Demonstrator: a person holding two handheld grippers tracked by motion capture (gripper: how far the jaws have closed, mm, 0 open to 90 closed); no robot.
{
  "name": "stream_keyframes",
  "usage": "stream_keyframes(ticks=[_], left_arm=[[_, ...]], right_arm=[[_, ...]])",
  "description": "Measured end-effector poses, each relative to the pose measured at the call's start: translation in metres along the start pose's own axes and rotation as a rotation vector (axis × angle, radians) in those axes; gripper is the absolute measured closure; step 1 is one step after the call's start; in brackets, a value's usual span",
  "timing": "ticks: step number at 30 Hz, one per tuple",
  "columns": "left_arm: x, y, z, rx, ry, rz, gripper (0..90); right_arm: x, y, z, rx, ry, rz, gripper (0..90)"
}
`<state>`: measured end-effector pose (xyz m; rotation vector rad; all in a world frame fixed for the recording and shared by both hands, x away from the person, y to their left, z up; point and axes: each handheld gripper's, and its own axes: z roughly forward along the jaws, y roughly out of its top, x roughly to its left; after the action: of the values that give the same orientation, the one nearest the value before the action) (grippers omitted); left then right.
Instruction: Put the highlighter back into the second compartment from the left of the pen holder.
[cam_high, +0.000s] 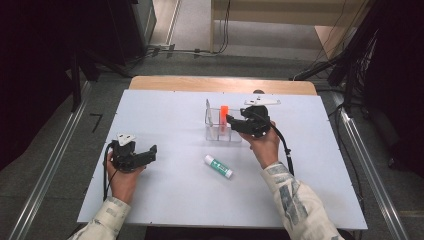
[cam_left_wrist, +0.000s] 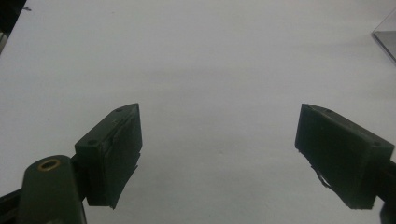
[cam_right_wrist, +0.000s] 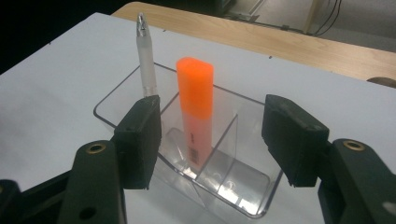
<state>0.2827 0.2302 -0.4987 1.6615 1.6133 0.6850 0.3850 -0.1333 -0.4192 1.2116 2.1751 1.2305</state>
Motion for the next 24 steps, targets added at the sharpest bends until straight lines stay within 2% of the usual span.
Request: stream_keyframes(ticks=[24], left_arm=[[0.000,0.000,0.000,0.003,0.000,-0.002,15.4]], right_arm=[[-0.011,-0.028,-0.019,0.016,-0.023,0.007,32.3]])
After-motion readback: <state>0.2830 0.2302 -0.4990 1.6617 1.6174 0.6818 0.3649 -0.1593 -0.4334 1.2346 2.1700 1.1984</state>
